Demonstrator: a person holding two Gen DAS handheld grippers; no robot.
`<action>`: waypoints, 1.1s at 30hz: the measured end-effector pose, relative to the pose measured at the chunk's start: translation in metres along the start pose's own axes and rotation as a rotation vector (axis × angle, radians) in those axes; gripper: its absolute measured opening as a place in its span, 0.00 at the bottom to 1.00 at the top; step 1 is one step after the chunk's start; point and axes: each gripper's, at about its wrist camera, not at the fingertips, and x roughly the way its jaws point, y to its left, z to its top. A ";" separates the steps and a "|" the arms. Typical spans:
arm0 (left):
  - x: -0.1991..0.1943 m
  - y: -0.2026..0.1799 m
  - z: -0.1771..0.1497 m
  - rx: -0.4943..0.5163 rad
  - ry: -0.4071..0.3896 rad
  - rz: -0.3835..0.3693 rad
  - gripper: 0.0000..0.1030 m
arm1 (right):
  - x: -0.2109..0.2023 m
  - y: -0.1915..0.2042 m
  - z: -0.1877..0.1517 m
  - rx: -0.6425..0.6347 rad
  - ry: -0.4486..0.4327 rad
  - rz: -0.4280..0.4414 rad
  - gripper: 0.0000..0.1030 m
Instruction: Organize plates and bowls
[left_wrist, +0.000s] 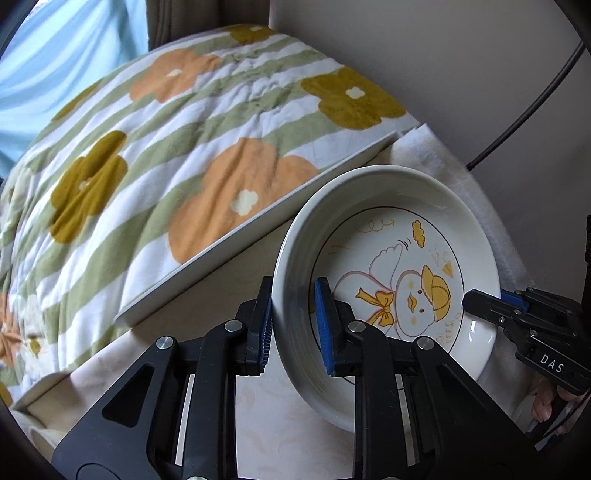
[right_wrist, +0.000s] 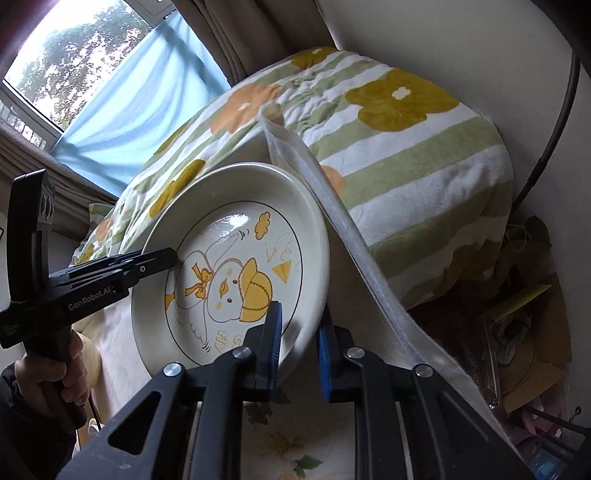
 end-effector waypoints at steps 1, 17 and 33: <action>-0.007 0.000 -0.002 -0.005 -0.009 0.002 0.18 | -0.005 0.003 0.000 -0.014 -0.006 0.003 0.16; -0.162 0.007 -0.119 -0.139 -0.161 0.045 0.18 | -0.105 0.080 -0.051 -0.183 -0.024 0.097 0.16; -0.241 0.053 -0.326 -0.393 -0.156 0.147 0.18 | -0.099 0.165 -0.183 -0.380 0.131 0.215 0.16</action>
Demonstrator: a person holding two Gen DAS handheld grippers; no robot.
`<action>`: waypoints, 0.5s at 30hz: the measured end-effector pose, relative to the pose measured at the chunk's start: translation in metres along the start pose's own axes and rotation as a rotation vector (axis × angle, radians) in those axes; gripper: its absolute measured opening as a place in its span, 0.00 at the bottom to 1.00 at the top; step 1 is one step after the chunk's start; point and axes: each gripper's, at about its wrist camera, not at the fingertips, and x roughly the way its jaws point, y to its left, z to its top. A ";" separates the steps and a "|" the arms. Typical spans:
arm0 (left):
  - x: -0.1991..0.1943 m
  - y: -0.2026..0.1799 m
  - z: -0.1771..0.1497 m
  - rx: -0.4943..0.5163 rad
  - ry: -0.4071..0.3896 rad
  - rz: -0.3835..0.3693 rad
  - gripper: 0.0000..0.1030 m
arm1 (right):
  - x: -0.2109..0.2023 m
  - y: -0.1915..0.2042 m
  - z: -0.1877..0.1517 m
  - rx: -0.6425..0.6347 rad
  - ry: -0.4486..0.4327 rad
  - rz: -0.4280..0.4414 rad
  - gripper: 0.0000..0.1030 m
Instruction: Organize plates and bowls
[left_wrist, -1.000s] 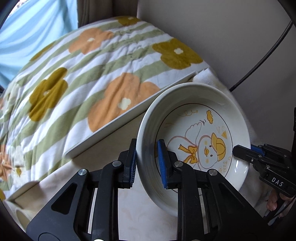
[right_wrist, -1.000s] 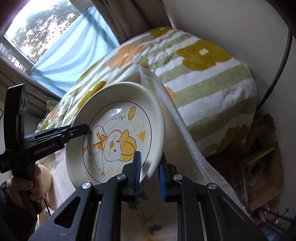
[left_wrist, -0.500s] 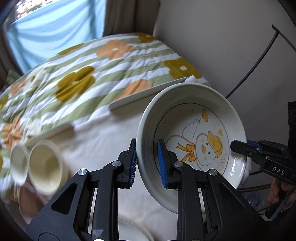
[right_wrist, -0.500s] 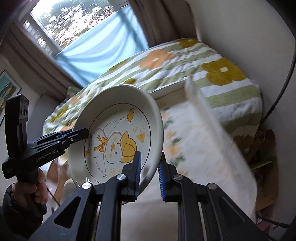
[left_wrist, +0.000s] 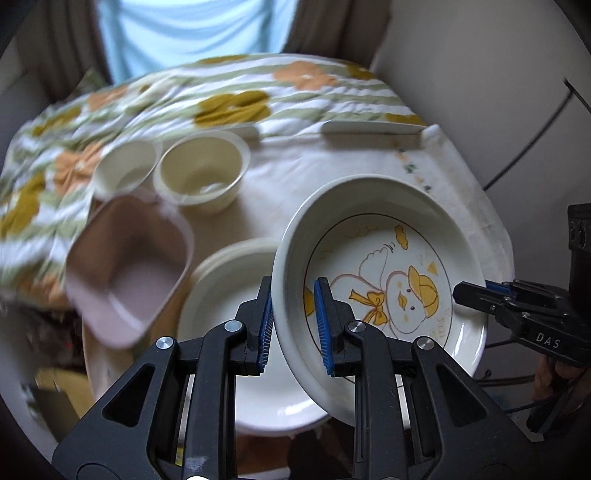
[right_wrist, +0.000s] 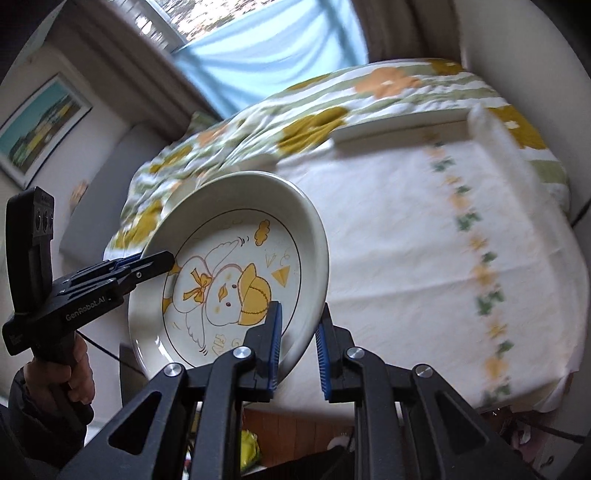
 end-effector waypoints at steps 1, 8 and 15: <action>0.000 0.005 -0.006 -0.014 0.002 0.007 0.18 | 0.007 0.004 -0.002 -0.013 0.018 0.011 0.16; 0.022 0.050 -0.046 -0.182 0.044 0.032 0.18 | 0.054 0.024 -0.006 -0.134 0.106 0.033 0.16; 0.048 0.068 -0.062 -0.284 0.055 0.043 0.18 | 0.084 0.035 0.002 -0.227 0.140 0.029 0.16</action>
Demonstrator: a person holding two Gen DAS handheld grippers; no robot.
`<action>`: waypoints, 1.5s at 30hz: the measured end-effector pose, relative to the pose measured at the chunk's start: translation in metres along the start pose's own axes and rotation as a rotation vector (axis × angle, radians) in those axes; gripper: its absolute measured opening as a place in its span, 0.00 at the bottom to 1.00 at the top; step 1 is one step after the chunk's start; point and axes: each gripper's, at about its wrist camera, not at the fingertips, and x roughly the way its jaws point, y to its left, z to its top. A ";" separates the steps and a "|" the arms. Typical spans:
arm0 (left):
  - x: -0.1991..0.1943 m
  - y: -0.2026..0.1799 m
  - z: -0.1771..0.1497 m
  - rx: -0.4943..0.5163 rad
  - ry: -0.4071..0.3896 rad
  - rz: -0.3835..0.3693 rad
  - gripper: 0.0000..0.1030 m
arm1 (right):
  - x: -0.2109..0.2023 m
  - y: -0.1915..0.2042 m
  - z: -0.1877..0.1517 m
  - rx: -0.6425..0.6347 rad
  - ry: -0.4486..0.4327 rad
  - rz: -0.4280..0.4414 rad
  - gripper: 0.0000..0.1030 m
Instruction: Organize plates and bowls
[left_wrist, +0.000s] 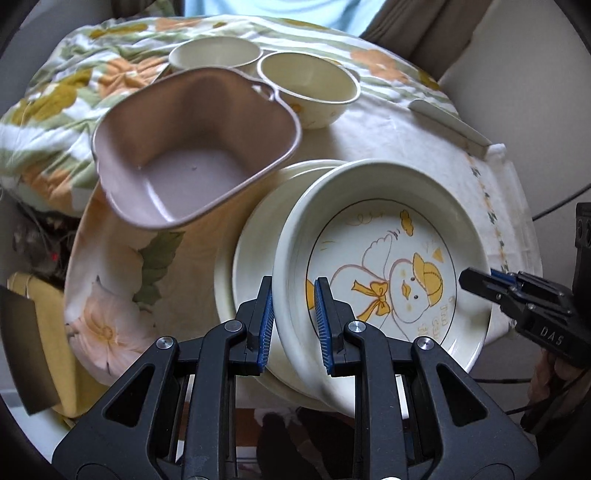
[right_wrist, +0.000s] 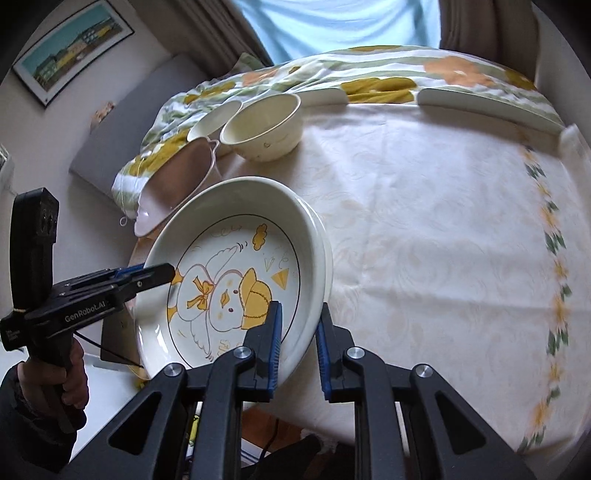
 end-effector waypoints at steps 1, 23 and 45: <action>0.003 0.001 0.000 -0.009 0.000 0.000 0.18 | 0.003 0.000 0.003 -0.009 0.000 -0.004 0.16; 0.017 -0.029 -0.005 0.129 -0.054 0.265 0.18 | 0.015 0.005 0.010 -0.092 0.009 -0.050 0.16; 0.020 -0.044 -0.011 0.171 -0.056 0.386 0.18 | 0.022 0.020 0.011 -0.231 -0.008 -0.157 0.16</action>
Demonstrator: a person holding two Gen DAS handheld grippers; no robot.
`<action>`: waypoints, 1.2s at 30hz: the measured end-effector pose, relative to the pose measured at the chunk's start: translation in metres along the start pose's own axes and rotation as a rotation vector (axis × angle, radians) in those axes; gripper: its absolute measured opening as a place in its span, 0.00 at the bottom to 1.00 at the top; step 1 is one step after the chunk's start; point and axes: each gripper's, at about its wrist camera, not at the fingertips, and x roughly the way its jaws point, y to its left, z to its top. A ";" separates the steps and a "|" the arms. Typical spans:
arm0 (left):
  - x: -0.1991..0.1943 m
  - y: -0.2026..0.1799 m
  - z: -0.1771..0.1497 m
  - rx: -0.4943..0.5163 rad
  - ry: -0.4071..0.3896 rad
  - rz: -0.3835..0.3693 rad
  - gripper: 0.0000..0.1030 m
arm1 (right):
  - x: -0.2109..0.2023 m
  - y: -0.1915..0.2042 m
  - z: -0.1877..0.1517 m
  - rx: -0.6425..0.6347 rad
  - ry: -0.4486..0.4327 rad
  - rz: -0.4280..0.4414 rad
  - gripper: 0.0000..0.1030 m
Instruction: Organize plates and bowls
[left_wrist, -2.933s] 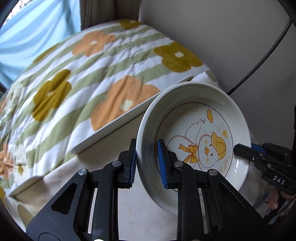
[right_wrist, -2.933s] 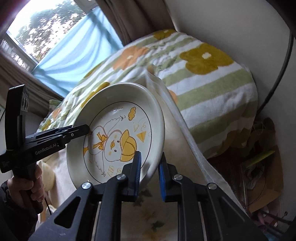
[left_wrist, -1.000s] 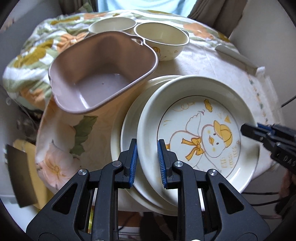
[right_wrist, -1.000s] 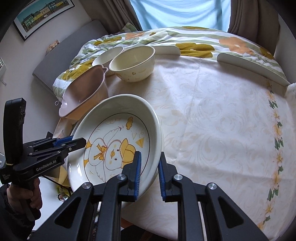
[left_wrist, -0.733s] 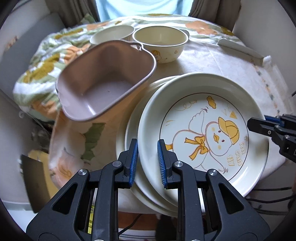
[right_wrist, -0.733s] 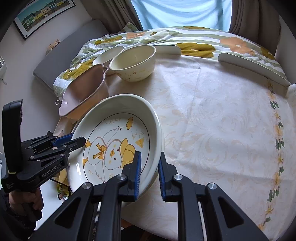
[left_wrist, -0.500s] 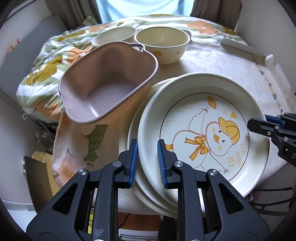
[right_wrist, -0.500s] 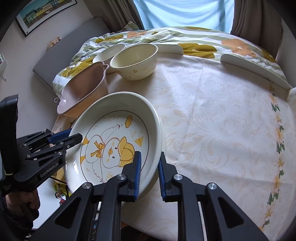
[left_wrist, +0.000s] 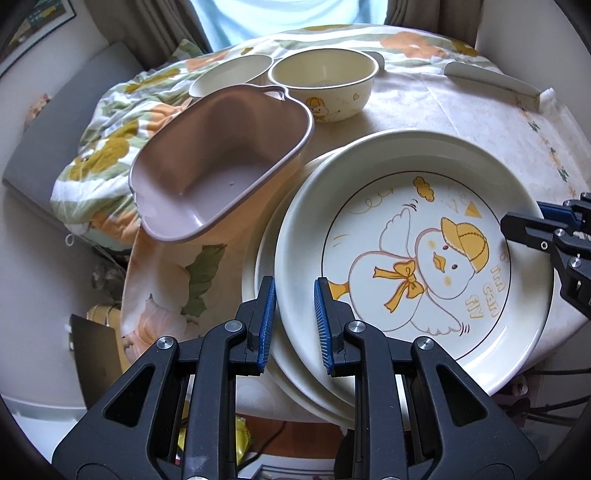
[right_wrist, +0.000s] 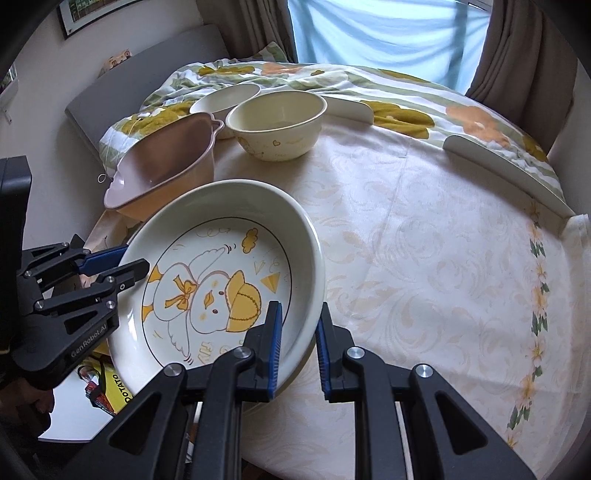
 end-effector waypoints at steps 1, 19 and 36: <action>0.000 0.000 -0.001 0.000 0.001 0.001 0.18 | 0.000 0.000 0.000 -0.004 0.003 0.000 0.16; -0.002 0.008 0.007 -0.013 0.063 -0.025 0.18 | 0.008 -0.005 0.012 -0.061 0.067 0.056 0.16; -0.019 0.018 0.013 -0.029 0.037 -0.012 0.18 | 0.002 -0.003 0.009 -0.036 0.052 0.063 0.16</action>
